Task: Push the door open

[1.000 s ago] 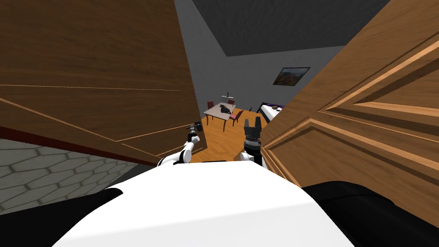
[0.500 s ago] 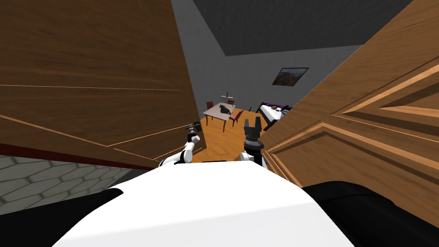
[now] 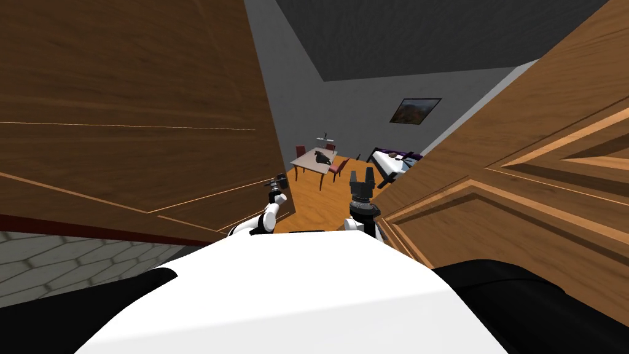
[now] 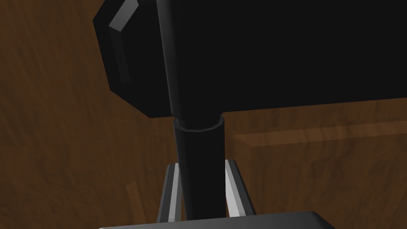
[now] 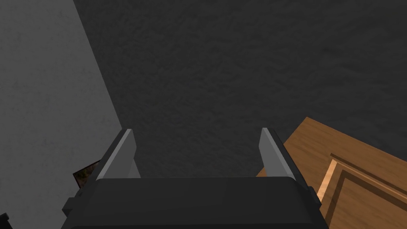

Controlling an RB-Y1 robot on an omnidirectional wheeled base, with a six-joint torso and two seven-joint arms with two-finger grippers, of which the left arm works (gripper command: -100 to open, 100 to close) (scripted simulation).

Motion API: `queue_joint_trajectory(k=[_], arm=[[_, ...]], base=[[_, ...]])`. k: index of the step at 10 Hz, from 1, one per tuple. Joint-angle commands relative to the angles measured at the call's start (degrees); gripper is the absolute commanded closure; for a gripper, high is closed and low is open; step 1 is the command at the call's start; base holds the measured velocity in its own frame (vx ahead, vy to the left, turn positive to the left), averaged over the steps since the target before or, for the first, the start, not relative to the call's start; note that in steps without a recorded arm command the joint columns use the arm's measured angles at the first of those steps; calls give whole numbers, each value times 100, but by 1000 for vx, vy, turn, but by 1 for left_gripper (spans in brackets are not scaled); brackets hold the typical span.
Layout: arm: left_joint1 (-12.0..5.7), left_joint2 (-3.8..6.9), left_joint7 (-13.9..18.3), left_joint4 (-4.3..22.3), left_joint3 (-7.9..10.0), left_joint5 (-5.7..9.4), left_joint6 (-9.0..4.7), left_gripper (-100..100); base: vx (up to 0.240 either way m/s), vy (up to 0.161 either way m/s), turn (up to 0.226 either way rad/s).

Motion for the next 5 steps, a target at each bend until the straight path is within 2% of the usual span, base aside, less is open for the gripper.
queue_joint_trajectory(k=[1,3,4,5], arm=[[-40,-39,-165,-17,128,92,-113,100],[-108,-187,-352,67,285,218,-221,100],[-47,-136,-279,62,251,186,-176,100],[-62,53,-418,42,430,270,-269,100]], base=[[106,-12,-11],[110,-24,-7],[44,-14,26],[143,43,-5]])
